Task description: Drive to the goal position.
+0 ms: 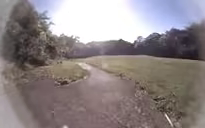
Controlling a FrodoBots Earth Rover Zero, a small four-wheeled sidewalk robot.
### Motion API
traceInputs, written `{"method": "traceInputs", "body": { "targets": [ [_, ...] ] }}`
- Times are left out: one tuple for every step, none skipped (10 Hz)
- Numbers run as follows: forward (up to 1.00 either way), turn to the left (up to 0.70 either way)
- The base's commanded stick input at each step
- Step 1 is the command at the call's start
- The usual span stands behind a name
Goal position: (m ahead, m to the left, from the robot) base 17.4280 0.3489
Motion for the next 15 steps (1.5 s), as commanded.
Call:
{"method": "traceInputs", "body": {
  "targets": [
    [1.0,0.01],
    [1.0,0.01],
    [1.0,0.01],
    [1.0,0.0],
    [1.0,-0.01],
    [1.0,-0.05],
    [1.0,-0.06],
    [1.0,-0.06],
    [1.0,-0.01],
    [1.0,0.01],
    [1.0,0.01],
    [1.0,0.01],
    [1.0,0.01],
    [1.0,0.01],
    [1.0,0.01]
  ]
}}
